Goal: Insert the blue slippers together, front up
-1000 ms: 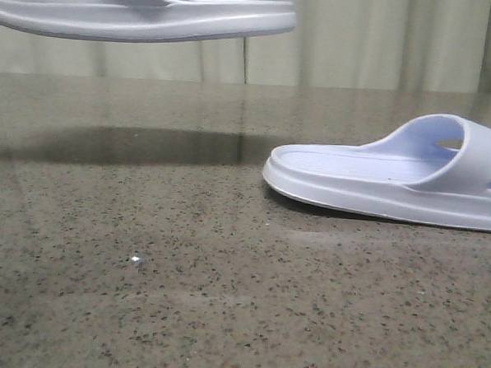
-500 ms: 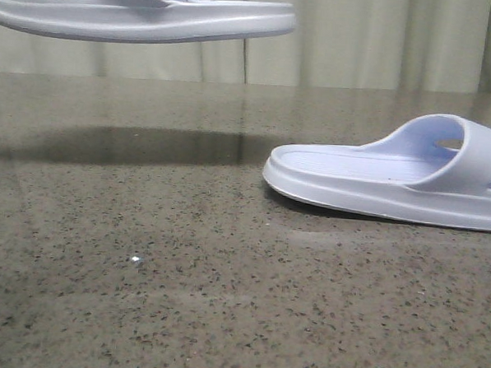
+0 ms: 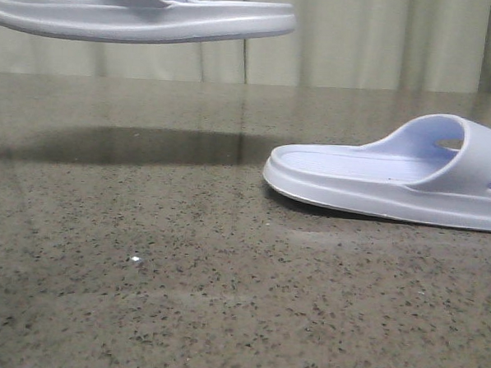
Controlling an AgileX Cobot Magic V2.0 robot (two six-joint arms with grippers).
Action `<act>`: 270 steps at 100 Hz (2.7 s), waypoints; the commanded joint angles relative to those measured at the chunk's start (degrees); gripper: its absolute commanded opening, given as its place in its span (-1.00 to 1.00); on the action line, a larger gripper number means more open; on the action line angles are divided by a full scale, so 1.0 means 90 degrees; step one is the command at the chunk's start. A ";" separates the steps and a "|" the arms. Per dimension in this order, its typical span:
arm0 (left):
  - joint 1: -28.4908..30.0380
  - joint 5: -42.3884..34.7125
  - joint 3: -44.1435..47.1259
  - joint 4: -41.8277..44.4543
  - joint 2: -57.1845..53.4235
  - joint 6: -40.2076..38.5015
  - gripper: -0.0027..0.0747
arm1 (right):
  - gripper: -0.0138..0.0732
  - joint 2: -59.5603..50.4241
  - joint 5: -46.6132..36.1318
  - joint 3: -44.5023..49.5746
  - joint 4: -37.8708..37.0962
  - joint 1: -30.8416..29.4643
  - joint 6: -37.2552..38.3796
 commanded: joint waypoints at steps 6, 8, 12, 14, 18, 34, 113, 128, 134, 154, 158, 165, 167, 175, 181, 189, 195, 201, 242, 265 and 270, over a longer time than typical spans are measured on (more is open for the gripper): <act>0.0019 0.0258 -0.0145 -0.0445 -0.0167 0.0003 -0.86 | 0.41 0.0106 0.0069 -0.0105 0.0045 -0.0001 -0.0010; 0.0019 0.0258 -0.0145 -0.0445 -0.0163 0.0003 -0.86 | 0.40 0.0106 0.0084 -0.0105 0.0045 -0.0001 -0.0010; 0.0019 0.0258 -0.0145 -0.0459 -0.0163 0.0003 -0.86 | 0.36 0.0106 0.0095 -0.0105 0.0045 -0.0001 -0.0010; 0.0019 0.0258 -0.0145 -0.0459 -0.0163 0.0003 -0.86 | 0.34 0.0106 0.0112 -0.0105 0.0045 -0.0001 -0.0010; 0.0019 0.0258 -0.0145 -0.0459 -0.0163 0.0003 -0.86 | 0.27 0.0106 0.0146 -0.0105 0.0045 0.0014 -0.0010; 0.0019 0.0258 -0.0145 -0.0459 -0.0163 0.0003 -0.86 | 0.07 0.0106 0.0173 -0.0105 0.0045 0.0197 -0.0010; 0.0019 0.0258 -0.0145 -0.0470 -0.0163 0.0003 -0.86 | -0.93 0.0106 -0.0468 -0.0105 0.0001 0.0529 -0.0140; 0.0019 0.0258 -0.0145 -0.0470 -0.0163 0.0003 -0.86 | -0.93 0.0093 -0.1223 -0.0207 0.0001 0.0529 -0.0140; 0.0019 0.0269 -0.0145 -0.0470 -0.0163 0.0003 -0.86 | -0.93 0.0093 -0.1489 -0.0316 0.0001 0.0556 -0.0140; 0.0019 0.0293 -0.0145 -0.0470 -0.0163 0.0003 -0.86 | -0.93 0.0093 -0.1997 -0.0953 -0.0058 0.0567 -0.0140; 0.0019 0.0304 -0.0145 -0.0470 -0.0163 0.0003 -0.86 | -0.93 0.0093 -0.2109 -0.1099 -0.0093 0.0567 -0.0140; 0.0019 0.0308 -0.0145 -0.0470 -0.0163 0.0003 -0.86 | -0.93 0.0093 -0.2264 -0.1343 -0.0152 0.0567 -0.0140; 0.0019 0.0319 -0.0145 -0.0470 -0.0163 0.0003 -0.86 | -0.93 0.0093 -0.2286 -0.1416 -0.0191 0.0567 -0.0140; 0.0019 0.0319 -0.0145 -0.0456 -0.0163 0.0003 -0.86 | -0.93 0.0093 -0.2274 -0.1707 -0.0270 0.0567 -0.0140; 0.0019 0.0319 -0.0145 -0.0448 -0.0163 0.0003 -0.86 | -0.93 0.0009 -0.2210 -0.1915 -0.0285 0.0567 -0.0140; 0.0019 0.0319 -0.0145 -0.0432 -0.0163 0.0003 -0.86 | -0.93 -0.0160 -0.1976 -0.2143 -0.0285 0.0567 -0.0140; 0.0019 0.0319 -0.0145 -0.0428 -0.0163 0.0003 -0.86 | -0.93 -0.0300 -0.1553 -0.2341 -0.0293 0.0567 -0.0140; 0.0019 0.0319 -0.0145 -0.0418 -0.0163 0.0003 -0.86 | -0.93 -0.0470 -0.1123 -0.2498 -0.0354 0.0567 -0.0140; -0.0014 0.0885 -0.0145 -0.0418 -0.0163 0.0003 -0.86 | -0.93 -0.1418 0.0855 -0.2725 -0.0200 0.0567 -0.0260; -0.0393 0.1059 -0.0145 -0.0418 -0.0163 0.0016 -0.86 | -0.93 -0.1541 0.1402 -0.2725 0.1414 0.0567 -0.1783; -0.0442 0.1135 -0.0145 -0.0418 -0.0163 0.0016 -0.86 | -0.93 -0.1529 0.1465 -0.2712 0.1689 0.0567 -0.2051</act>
